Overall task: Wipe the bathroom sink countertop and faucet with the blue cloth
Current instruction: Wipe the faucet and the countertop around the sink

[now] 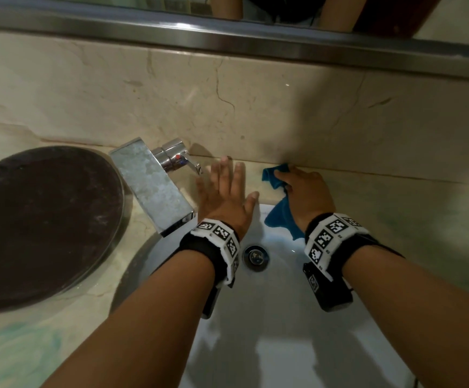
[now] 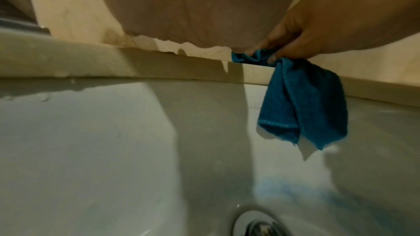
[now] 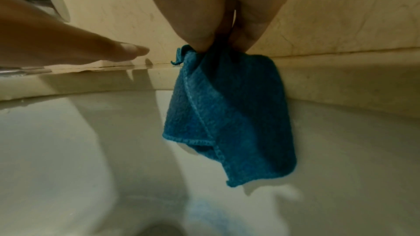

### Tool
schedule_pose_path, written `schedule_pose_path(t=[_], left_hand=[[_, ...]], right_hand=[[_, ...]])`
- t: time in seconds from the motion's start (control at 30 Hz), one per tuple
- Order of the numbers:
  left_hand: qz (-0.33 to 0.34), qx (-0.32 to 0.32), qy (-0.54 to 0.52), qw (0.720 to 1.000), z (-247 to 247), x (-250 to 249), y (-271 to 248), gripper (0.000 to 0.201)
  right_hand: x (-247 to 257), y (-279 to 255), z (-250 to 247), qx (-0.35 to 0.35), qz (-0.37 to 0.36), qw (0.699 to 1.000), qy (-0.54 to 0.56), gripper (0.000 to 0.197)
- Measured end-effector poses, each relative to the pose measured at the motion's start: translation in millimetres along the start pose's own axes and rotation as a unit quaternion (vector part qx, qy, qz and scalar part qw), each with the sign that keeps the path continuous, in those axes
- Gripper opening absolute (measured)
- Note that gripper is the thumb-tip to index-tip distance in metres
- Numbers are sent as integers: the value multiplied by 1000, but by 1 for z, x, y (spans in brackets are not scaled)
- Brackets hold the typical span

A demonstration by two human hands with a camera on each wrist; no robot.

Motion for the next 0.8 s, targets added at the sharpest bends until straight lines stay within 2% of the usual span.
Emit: schedule_pose_path(t=[0.33,0.5,0.57,0.6,0.7,0.8], left_hand=[[-15,5,1,1000,15,5,15,67],[-15,13,3,1000,15,7,17,67],[-11,17,12,1000,15,7,17,67],[-11,15,15,1000,15,7,17,67],[-15,5,10,1000,16,6,16,67],[-18,-1,-2,1000,15,5,16,67]], right_hand=[[8,1,-6,-27,-13,999,23,42],[49,12,-4,-71,-72,984,147,24],[58,16,2,-70,-75,976,190,14],[58,18,4,-68,-69,975,198,15],[53,14,7,-56,-89,990,92,30],[43,6,2,-61,-70,994,61,37]])
Point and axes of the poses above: each hand's wrist, its own y-axis towards the middle knuckle, its own z-axis out of the palm, x = y × z, the point moved 4 cm from there along y, towards the middle knuckle, and after that the axes turned 1 degree about y, right-handed, at the moved point
